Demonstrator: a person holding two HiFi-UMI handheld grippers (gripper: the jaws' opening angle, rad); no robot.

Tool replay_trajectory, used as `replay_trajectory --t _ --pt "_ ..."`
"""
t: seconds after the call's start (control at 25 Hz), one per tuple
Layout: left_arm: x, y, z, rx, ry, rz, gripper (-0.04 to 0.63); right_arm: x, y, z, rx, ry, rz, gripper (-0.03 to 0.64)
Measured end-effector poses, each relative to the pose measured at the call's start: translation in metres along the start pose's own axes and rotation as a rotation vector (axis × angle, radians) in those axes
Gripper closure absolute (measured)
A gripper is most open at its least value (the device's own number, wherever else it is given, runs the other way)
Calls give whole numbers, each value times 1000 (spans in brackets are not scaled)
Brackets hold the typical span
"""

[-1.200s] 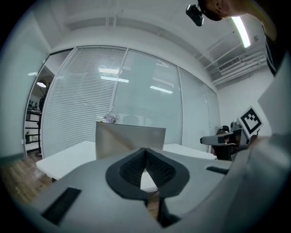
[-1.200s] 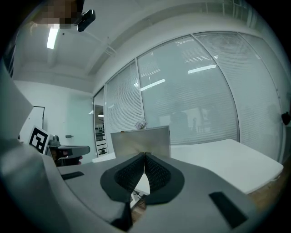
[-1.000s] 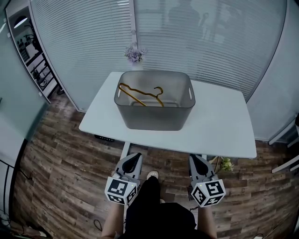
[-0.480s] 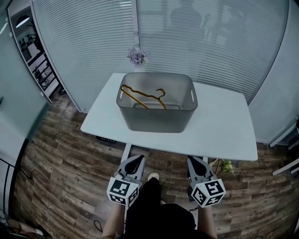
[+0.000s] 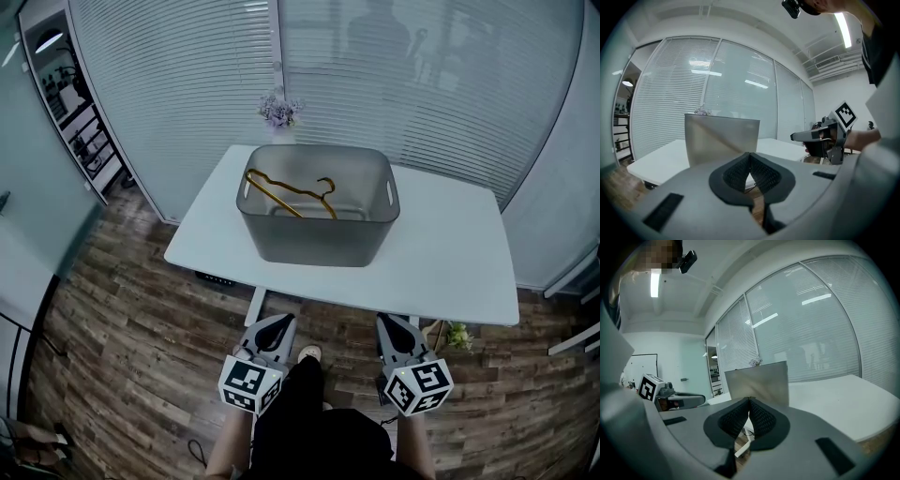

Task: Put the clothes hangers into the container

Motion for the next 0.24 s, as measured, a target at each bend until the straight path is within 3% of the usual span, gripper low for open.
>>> replay_trajectory --t 0.24 --pt "5 3 0 5 -12 -7 586 1 2 -6 4 5 5 589"
Point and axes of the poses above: the fingertips, and each gripper's own axes: x forward along the fingers, z to its left, y out of its underside, the point moved 6 cm from there along -x, backward along the fingers, and after that the axes turned 14 degrees about x, right-handed, at the moved point
